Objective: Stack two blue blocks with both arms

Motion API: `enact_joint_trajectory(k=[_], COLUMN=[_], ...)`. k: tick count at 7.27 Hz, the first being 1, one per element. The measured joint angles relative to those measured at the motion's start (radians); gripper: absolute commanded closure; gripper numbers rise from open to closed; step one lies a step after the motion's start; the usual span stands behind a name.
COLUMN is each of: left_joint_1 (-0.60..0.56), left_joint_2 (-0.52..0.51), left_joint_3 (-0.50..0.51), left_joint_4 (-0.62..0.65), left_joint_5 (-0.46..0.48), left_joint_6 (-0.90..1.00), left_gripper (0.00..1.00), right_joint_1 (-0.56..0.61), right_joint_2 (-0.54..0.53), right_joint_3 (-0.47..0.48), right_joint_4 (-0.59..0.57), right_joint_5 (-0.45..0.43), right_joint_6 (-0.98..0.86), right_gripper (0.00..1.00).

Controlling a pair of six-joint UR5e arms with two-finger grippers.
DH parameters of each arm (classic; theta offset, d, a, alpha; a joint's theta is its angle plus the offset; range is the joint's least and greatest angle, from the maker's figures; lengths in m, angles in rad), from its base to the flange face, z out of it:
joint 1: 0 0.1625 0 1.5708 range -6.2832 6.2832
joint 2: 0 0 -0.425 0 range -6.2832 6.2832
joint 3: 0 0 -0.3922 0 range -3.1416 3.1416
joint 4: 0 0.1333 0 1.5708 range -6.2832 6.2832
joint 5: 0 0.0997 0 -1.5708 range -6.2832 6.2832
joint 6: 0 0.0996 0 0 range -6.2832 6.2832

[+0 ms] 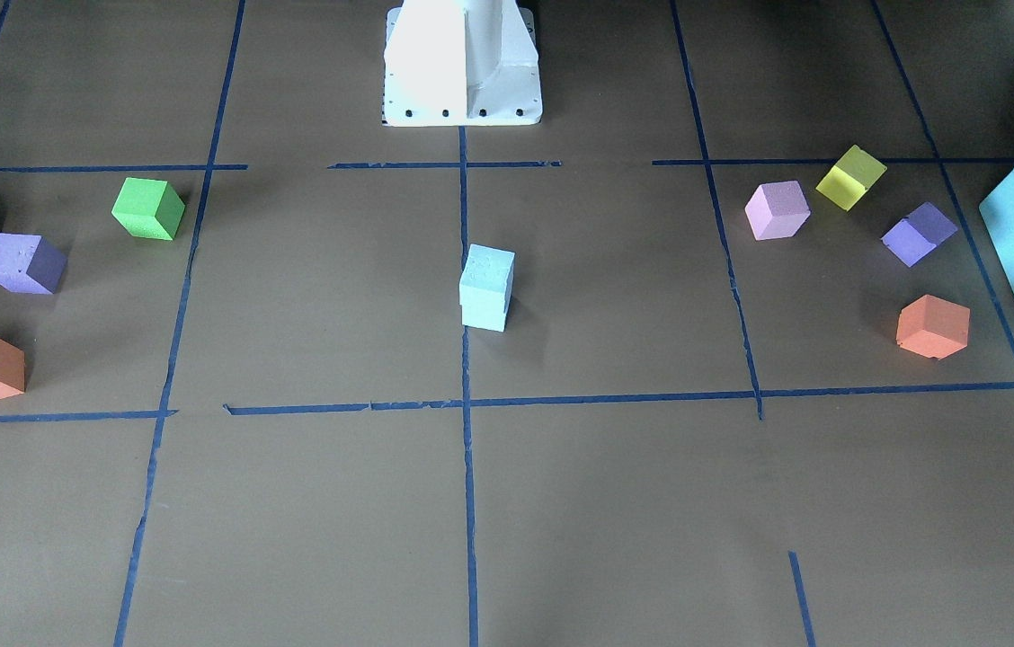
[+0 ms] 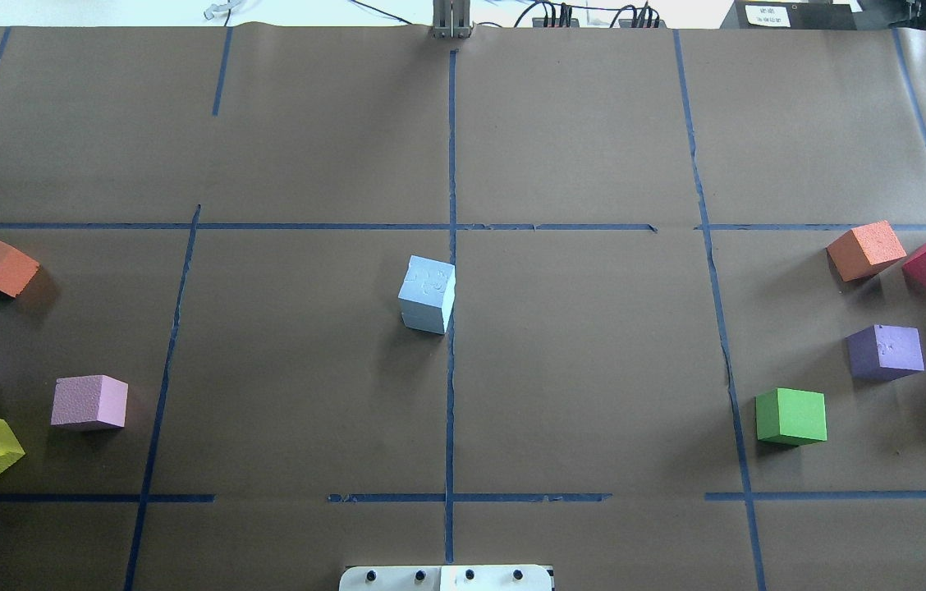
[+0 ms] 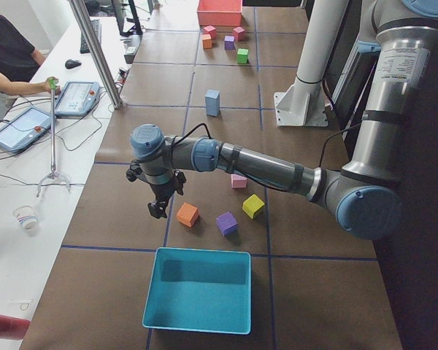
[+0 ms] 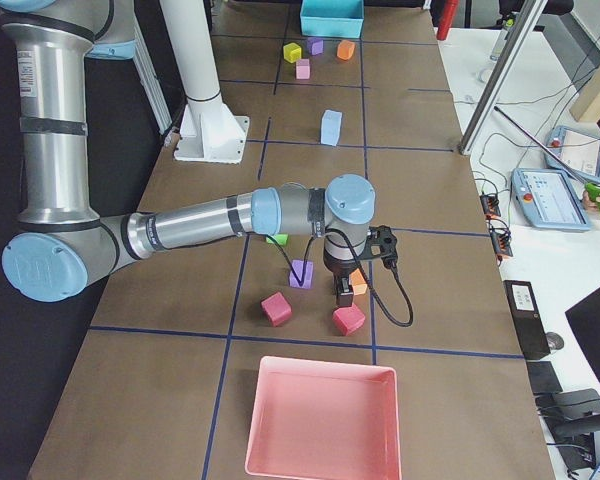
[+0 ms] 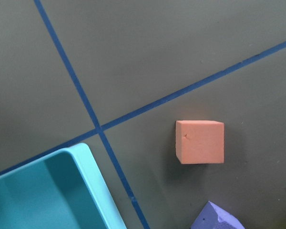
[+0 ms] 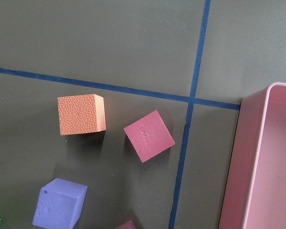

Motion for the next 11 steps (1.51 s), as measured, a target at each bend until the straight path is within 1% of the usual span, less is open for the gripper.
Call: enact_joint_trajectory(k=[2, 5, 8, 9, 11], left_joint_1=[-0.006, -0.01, -0.014, -0.014, -0.015], left_joint_2=[0.022, 0.055, 0.12, 0.124, 0.124], left_joint_3=[-0.002, -0.034, -0.019, -0.017, -0.013], left_joint_4=[-0.001, -0.029, -0.19, -0.216, -0.227], left_joint_5=[-0.002, -0.006, -0.006, -0.003, 0.01], left_joint_6=[-0.034, -0.171, -0.191, -0.191, -0.192], left_gripper=[0.0, 0.0, 0.0, 0.0, 0.0], right_joint_1=[0.0, 0.0, -0.002, -0.003, -0.004], right_joint_2=[-0.007, -0.01, -0.01, -0.009, -0.01], right_joint_3=[0.01, 0.014, 0.014, 0.015, 0.018], right_joint_4=[0.0, 0.002, 0.009, 0.009, 0.01], right_joint_5=[0.0, -0.006, -0.007, -0.005, -0.002], right_joint_6=[0.0, -0.001, 0.001, 0.004, 0.002], right_gripper=[0.0, 0.0, 0.0, 0.0, 0.0])
